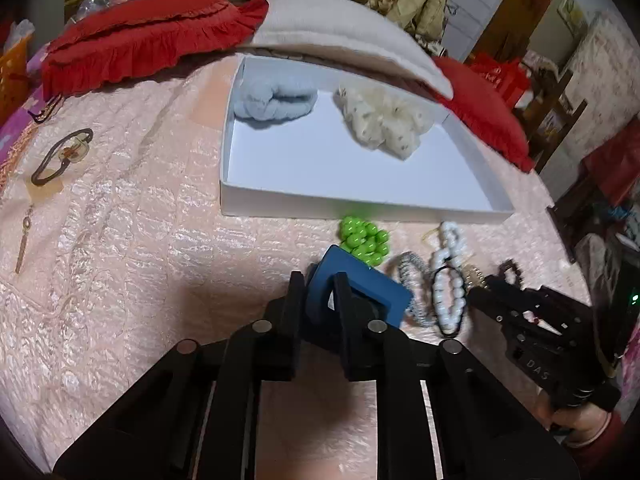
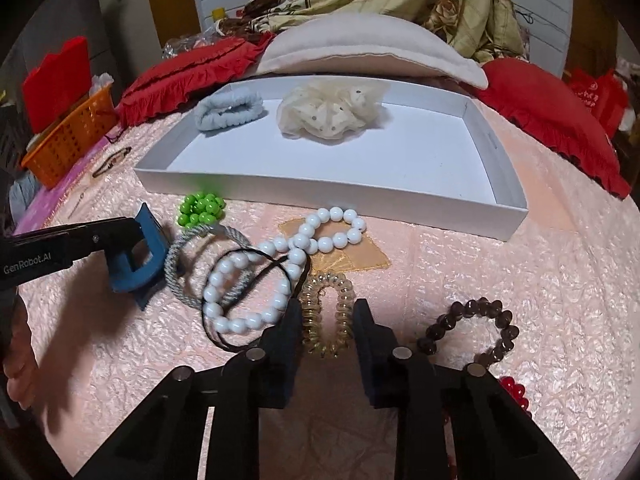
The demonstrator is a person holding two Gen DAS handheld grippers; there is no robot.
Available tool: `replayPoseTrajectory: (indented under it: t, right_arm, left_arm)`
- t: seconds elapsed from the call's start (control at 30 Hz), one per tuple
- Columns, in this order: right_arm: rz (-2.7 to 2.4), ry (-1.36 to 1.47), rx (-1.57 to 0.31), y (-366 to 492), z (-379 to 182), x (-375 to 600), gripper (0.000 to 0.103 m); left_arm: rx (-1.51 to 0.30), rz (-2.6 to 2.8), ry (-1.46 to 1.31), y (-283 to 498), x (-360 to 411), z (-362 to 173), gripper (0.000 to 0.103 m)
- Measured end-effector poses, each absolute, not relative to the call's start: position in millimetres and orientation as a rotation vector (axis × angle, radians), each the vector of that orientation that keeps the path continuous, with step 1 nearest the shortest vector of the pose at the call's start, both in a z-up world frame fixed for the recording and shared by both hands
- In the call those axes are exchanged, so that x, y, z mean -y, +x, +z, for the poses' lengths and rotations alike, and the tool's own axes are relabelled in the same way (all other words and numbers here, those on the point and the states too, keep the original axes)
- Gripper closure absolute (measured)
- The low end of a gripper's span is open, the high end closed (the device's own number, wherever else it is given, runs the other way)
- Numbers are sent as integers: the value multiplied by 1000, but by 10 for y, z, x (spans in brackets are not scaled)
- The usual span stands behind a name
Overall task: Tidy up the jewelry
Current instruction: 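Close left tool on blue claw clip while right tool grasps gold spiral hair tie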
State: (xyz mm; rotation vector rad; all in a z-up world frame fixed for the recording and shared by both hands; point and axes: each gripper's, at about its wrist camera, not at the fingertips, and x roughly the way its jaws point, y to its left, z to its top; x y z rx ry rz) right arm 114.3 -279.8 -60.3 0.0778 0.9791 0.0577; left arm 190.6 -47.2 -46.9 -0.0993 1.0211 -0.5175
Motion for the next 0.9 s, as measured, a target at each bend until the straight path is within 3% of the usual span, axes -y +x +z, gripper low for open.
replayPoseTrajectory:
  t: [0.23, 0.6, 0.63, 0.7, 0.73, 0.77, 0.9]
  right_arm:
    - [61, 103, -925, 1062, -329, 2807, 80]
    - [88, 146, -860, 1150, 25, 2818, 80]
    - [95, 158, -859, 1166, 36, 2816, 80]
    - [109, 172, -863, 1186, 32, 2801, 80]
    - [117, 178, -868, 1185, 20, 2787, 80]
    - [123, 180, -873, 1181, 4, 2772, 80]
    - [130, 190, -885, 1149, -68, 2767, 80]
  left_arm:
    - [-987, -532, -135, 1858, 371, -335, 97]
    - [-960, -540, -241, 1899, 138, -196, 97]
    - [-978, -536, -250, 1916, 124, -234, 92]
    - [-997, -519, -257, 1924, 104, -304, 67]
    - [-990, -504, -256, 1912, 89, -325, 43]
    - [-980, -494, -255, 1900, 83, -334, 32]
    - [-995, -502, -229, 1922, 174, -424, 32]
